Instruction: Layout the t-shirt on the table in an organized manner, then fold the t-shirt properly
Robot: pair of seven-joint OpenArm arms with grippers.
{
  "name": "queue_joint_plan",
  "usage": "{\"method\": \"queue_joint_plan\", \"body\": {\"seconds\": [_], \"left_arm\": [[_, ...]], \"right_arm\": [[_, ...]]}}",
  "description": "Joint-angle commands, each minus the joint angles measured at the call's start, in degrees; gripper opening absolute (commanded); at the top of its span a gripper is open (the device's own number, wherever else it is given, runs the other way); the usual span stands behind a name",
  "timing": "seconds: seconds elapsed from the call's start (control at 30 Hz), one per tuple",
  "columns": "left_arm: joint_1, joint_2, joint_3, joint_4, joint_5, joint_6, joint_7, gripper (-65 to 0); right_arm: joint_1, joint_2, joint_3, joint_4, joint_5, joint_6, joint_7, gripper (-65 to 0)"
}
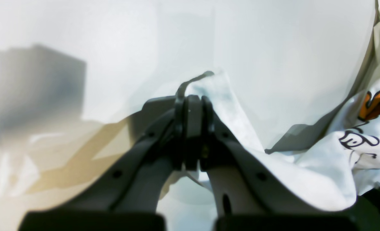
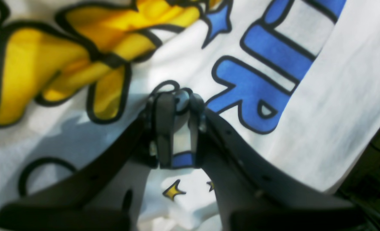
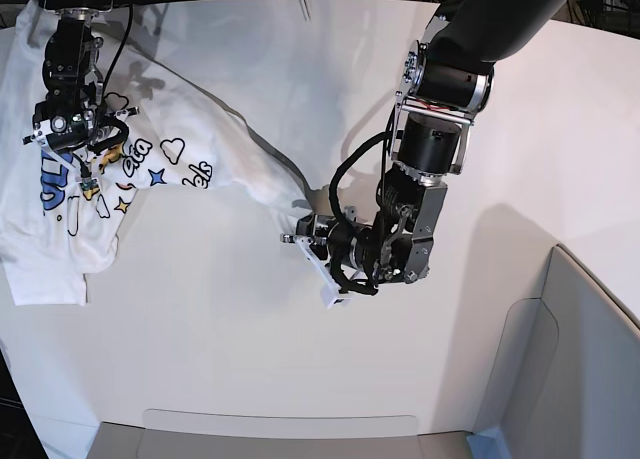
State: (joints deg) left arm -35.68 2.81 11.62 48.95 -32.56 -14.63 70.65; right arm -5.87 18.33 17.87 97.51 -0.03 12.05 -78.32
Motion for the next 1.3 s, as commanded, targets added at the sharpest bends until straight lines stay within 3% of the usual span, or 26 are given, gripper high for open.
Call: {"method": "queue_joint_plan", "body": {"seconds": [0.0,0.1,0.3,0.43,0.7,0.9,1.17,1.27], "left_arm": [[-1.64,-0.74,-0.14,0.85,-0.37,0.0,0.51,-65.0],[0.56,-2.76,-1.2,2.44,-0.37,0.0,0.69,-65.0],[6.36,-8.65,-11.49,16.24,-0.37,0.08,4.82,-65.0],[9.97,-9.53,-17.9,25.12,-0.37,0.08,9.04,-65.0],[22.89,-11.56,-27.31,47.45,-0.37,0.08,9.35,-65.0],[33.88,-11.73,-27.66,65.29,-0.37,0.08,9.35,-65.0],[37.57,-10.5,-27.92,63.8,-0.37,0.08,9.35,-65.0],[37.4,-7.95,-27.92,63.71,-0.37,0.08,9.35,-51.5]], "right_arm": [[-0.33,0.27,0.2,-0.33,0.87,0.03,1.8,-54.7],[-0.86,0.27,0.29,-1.56,0.87,-0.14,3.82,-54.7],[-1.12,0.27,0.64,-4.11,0.87,-0.23,4.26,-54.8],[-0.94,0.27,0.64,-5.6,0.87,-0.23,4.35,-54.8],[-0.68,0.18,0.64,-5.78,0.87,-0.23,4.35,-54.8],[-0.94,0.18,0.64,-5.78,0.87,-0.23,4.35,-54.8],[-1.21,-0.52,0.55,-5.34,1.22,-0.23,4.35,-54.8],[-1.21,-0.52,0.37,-4.55,1.22,-0.23,4.35,-54.8]]}}
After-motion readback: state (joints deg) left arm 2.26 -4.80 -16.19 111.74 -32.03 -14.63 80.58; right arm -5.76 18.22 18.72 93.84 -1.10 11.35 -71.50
